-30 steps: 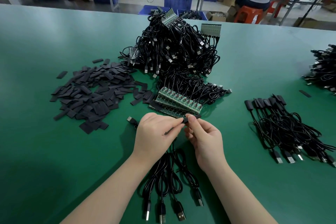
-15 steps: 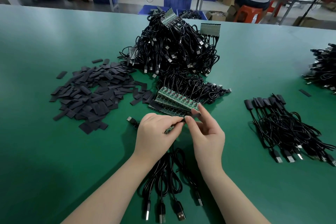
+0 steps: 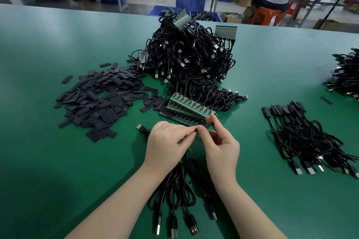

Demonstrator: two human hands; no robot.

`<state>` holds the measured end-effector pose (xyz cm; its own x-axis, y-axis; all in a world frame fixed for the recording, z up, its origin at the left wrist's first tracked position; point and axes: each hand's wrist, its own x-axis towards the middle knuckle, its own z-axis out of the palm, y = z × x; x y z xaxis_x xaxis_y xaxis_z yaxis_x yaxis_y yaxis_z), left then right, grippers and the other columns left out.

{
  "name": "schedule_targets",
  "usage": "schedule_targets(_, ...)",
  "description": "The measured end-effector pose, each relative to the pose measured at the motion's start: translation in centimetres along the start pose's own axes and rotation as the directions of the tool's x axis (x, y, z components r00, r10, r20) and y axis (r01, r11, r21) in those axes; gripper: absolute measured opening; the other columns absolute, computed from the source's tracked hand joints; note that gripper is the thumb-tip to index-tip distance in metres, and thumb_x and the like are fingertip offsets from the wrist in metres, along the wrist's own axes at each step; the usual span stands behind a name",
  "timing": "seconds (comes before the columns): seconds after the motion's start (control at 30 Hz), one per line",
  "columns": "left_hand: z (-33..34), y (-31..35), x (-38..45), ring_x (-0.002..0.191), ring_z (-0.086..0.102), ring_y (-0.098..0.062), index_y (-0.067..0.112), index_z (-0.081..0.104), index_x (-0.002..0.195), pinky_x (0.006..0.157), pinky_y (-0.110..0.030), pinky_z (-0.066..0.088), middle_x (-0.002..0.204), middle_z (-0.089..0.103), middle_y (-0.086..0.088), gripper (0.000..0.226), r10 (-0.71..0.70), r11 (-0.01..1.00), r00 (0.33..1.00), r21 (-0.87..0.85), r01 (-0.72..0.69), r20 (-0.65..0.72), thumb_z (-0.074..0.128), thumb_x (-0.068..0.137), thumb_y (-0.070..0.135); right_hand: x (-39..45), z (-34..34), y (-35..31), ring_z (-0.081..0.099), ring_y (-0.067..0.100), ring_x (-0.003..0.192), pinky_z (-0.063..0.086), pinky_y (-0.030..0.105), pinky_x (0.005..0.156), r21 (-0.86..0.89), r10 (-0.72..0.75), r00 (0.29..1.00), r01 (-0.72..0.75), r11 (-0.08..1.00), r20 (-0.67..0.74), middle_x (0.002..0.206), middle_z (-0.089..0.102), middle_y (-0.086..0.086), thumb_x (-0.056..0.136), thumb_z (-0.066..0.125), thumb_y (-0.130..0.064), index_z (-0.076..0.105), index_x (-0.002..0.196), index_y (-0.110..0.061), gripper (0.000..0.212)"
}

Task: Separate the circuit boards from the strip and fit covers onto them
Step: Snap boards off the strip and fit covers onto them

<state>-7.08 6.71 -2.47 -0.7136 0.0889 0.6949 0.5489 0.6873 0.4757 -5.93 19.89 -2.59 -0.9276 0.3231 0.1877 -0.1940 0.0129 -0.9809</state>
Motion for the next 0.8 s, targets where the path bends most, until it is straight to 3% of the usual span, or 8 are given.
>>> schedule_targets(0.37,-0.16,-0.03,0.17,0.067,0.065,-0.010,0.016,0.080,0.091,0.073,-0.031,0.047,0.075,0.073,0.009,0.013,-0.066,0.998,0.996,-0.014,0.067,0.053,0.072,0.082,0.023,0.30,-0.03,-0.22,0.059,-0.003,0.068,0.045,0.009,0.067,-0.006,-0.005,0.998,0.006,1.000,0.060,0.087,0.072,-0.025,0.086,0.075,-0.014,0.061,0.112,-0.049,0.046)
schedule_targets(0.5,-0.13,0.30,0.27,0.073,0.065,-0.007,0.018,0.080,0.091,0.078,-0.027,0.046,0.080,0.074,0.010,0.013,-0.109,0.993,0.994,-0.041,0.109,0.013,0.073,0.081,0.024,0.52,-0.10,-0.11,0.068,0.008,0.081,0.053,0.017,0.073,0.169,0.127,0.989,-0.137,0.976,0.069,0.095,0.075,-0.009,0.088,0.072,-0.015,0.064,0.118,-0.039,0.039)
schedule_targets(0.6,-0.09,0.20,0.19,0.074,0.063,-0.005,0.019,0.080,0.091,0.078,-0.027,0.045,0.082,0.075,0.011,0.014,-0.116,0.992,0.993,-0.042,0.117,0.008,0.073,0.080,0.024,0.64,-0.29,-0.26,0.063,0.006,0.068,0.050,0.015,0.062,0.155,0.192,0.969,-0.215,0.964,0.153,0.077,0.074,-0.004,0.088,0.072,-0.019,0.080,0.093,-0.027,0.012)
schedule_targets(0.8,-0.30,-0.08,0.06,0.076,0.068,-0.008,0.019,0.080,0.092,0.074,-0.033,0.048,0.085,0.075,0.010,0.013,-0.061,0.997,0.998,-0.051,0.060,-0.005,0.072,0.083,0.024,0.98,-0.70,-0.52,0.057,0.008,0.064,0.048,0.018,0.063,0.066,0.185,0.953,-0.206,0.976,0.241,0.066,0.068,-0.005,0.085,0.074,-0.019,0.080,0.076,-0.027,0.013)
